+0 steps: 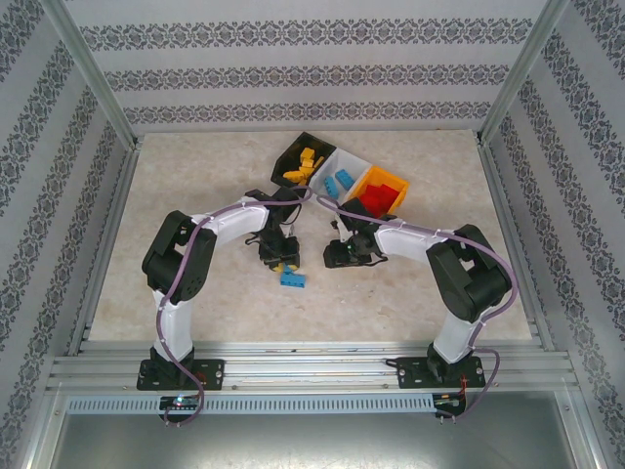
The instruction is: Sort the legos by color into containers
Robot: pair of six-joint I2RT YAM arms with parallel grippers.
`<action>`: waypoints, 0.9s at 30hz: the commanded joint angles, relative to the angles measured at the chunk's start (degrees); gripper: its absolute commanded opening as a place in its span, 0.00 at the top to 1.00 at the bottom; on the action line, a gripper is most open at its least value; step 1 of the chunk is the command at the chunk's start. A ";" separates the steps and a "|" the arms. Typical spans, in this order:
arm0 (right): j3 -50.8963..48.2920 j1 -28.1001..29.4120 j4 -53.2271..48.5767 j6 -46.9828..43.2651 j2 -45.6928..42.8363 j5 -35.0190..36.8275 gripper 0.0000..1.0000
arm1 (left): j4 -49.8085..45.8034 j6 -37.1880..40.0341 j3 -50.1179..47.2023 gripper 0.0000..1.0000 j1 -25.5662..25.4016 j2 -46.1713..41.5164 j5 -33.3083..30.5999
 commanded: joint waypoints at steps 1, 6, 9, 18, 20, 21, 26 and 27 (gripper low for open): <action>0.34 2.44 1.41 -1.68 3.38 -3.45 0.53 | 0.50 -0.62 -1.51 0.78 -0.68 -0.81 -0.91; 0.44 2.38 1.31 -2.02 3.66 -3.72 0.53 | 0.48 -0.14 -0.70 0.80 -0.66 -1.54 -0.70; 0.47 2.43 1.31 -2.19 3.73 -3.76 0.53 | 0.08 0.63 0.31 0.81 -0.64 -2.29 -1.23; 0.52 1.94 1.49 -2.79 3.82 -3.82 0.53 | 0.03 2.42 4.23 0.81 -0.38 -5.12 -2.28; 0.44 1.67 1.60 -2.80 3.67 -3.98 0.53 | -0.10 2.60 5.33 0.81 -0.04 -5.37 -2.14; 0.36 1.53 1.72 -2.80 3.66 -3.96 0.53 | -0.14 2.62 5.78 0.81 0.06 -5.46 -1.95; -0.06 0.64 2.30 -2.72 3.65 -4.33 0.53 | -0.28 2.86 9.22 0.82 0.84 -5.60 -0.47; -0.15 0.49 2.37 -2.73 3.65 -4.48 0.53 | -0.55 2.86 10.04 0.81 1.03 -5.47 -0.44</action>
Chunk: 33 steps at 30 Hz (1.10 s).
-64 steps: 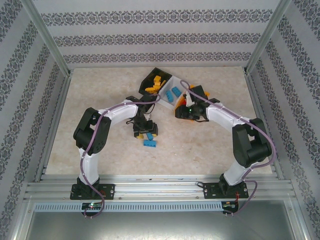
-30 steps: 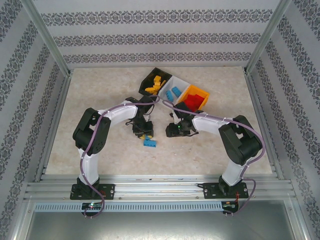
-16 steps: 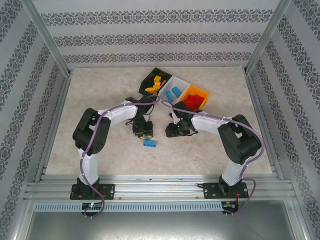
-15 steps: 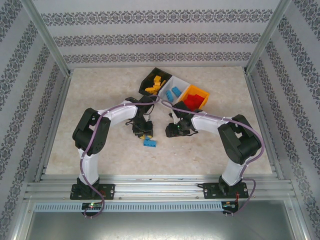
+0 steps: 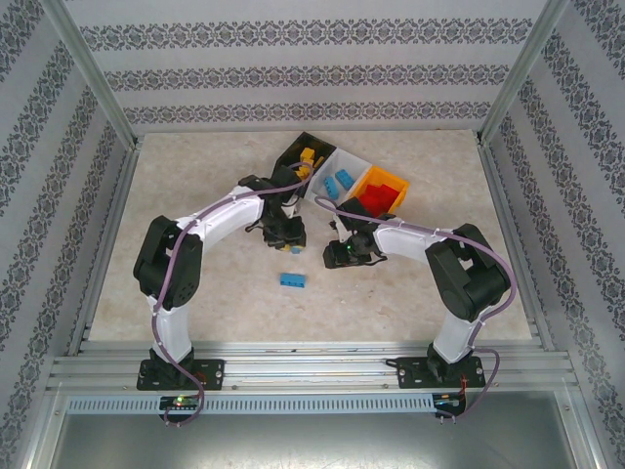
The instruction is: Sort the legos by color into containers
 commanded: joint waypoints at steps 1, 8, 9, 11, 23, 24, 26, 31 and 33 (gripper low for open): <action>-0.84 0.33 3.23 -0.64 3.38 -4.77 0.53 | -0.81 1.22 3.38 0.81 1.01 -1.50 0.52; -1.83 -0.90 3.61 -0.99 3.08 -5.47 0.53 | -0.63 0.87 12.09 0.81 2.47 1.88 2.90; -2.00 -1.19 3.70 -1.04 2.84 -5.49 0.53 | -0.47 0.80 13.44 0.82 2.68 2.63 3.35; -2.99 -1.89 3.99 -0.98 2.11 -5.57 0.53 | -0.34 0.54 17.36 0.82 2.99 5.00 4.22; -11.13 -6.29 6.76 -0.24 -5.13 -5.08 0.54 | 2.32 -7.83 39.60 0.83 3.75 20.43 11.84; -11.92 -6.80 6.88 -0.08 -5.87 -4.92 0.54 | 2.61 -8.64 41.24 0.83 3.77 21.75 12.53; -13.10 -7.75 7.12 0.24 -7.48 -4.70 0.54 | 3.14 -10.19 44.23 0.84 3.78 24.13 13.49; -15.54 -9.43 7.35 1.12 -11.24 -4.06 0.54 | 4.38 -13.73 51.06 0.84 4.02 29.69 15.27; -16.24 -9.62 6.95 1.65 -12.82 -3.34 0.54 | 6.41 -16.04 52.45 0.83 4.17 31.11 16.42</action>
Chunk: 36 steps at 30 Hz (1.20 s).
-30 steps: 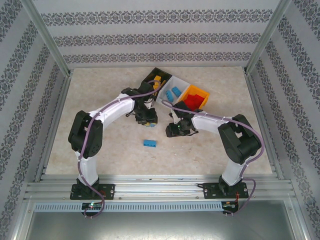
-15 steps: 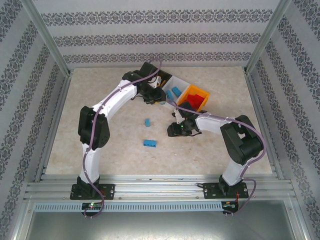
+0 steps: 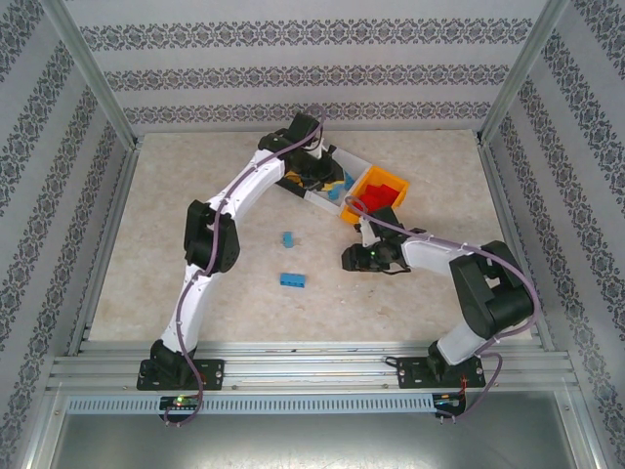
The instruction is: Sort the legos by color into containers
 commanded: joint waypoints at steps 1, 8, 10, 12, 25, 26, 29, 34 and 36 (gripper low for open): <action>-1.82 -0.58 -2.90 1.72 -3.07 2.86 0.54 | 4.44 -5.42 2.93 0.83 1.00 2.10 3.17; -0.45 -1.21 -8.95 3.99 -11.47 7.49 0.54 | 10.69 -12.22 3.36 0.84 2.53 5.81 6.83; 0.49 -1.21 -10.83 4.34 -14.42 8.28 0.54 | 12.44 -12.91 3.39 0.84 2.76 6.49 7.20; 1.40 -1.17 -12.81 3.95 -17.12 9.39 0.54 | 14.43 -14.27 3.47 0.84 3.09 7.36 7.81; 2.38 2.71 -18.58 16.98 -31.92 19.85 0.54 | 19.97 -18.02 5.96 0.73 4.65 11.40 11.78; 2.37 3.23 -18.88 17.71 -32.34 20.68 0.54 | 19.89 -18.07 6.26 0.69 4.69 11.61 12.08; 2.45 5.32 -19.85 19.63 -33.26 23.28 0.54 | 18.44 -17.72 8.83 0.55 4.94 12.52 13.06; 2.46 10.28 -19.66 23.20 -33.56 28.55 0.53 | 14.38 -16.02 13.98 0.39 5.63 13.56 13.35; 2.46 12.17 -18.69 24.15 -32.90 29.50 0.53 | 11.90 -14.99 15.39 0.38 5.90 13.51 13.47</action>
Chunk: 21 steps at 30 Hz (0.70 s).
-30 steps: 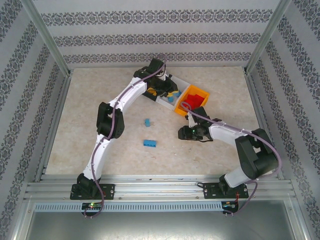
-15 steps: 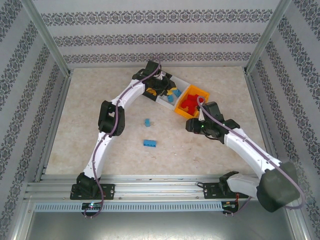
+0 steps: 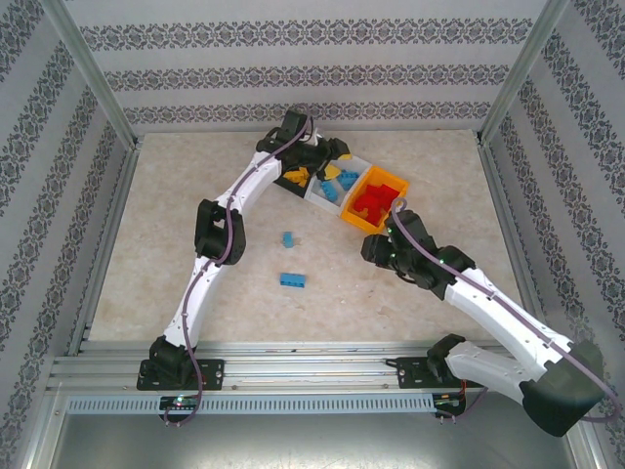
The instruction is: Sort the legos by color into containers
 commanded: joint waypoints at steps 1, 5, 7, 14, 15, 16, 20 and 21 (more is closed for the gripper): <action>0.27 2.80 0.87 3.48 0.61 4.78 0.53 | -5.52 2.84 4.21 0.37 1.26 0.44 1.30; 1.46 5.05 3.91 0.24 4.16 2.99 0.51 | -11.93 6.67 8.33 0.36 1.88 0.15 0.68; 3.05 5.67 4.65 -4.86 6.80 0.67 0.51 | -14.77 8.26 9.85 0.36 2.37 -0.15 -0.05; 12.87 6.65 2.78 -35.83 17.74 -16.39 0.47 | -22.08 14.45 12.74 0.36 5.29 -2.06 -4.46; 14.58 6.81 2.00 -40.22 19.52 -18.69 0.46 | -23.36 15.67 12.80 0.36 5.71 -2.57 -5.38; 16.33 6.74 0.93 -44.43 21.37 -20.68 0.45 | -24.55 16.71 12.85 0.36 6.03 -3.00 -6.14; 22.19 6.84 -0.75 -58.18 28.11 -28.96 0.43 | -29.80 21.42 12.88 0.34 7.30 -4.61 -9.11; 23.17 6.99 -0.90 -61.09 29.92 -30.78 0.43 | -31.35 22.78 12.95 0.33 7.54 -5.15 -10.21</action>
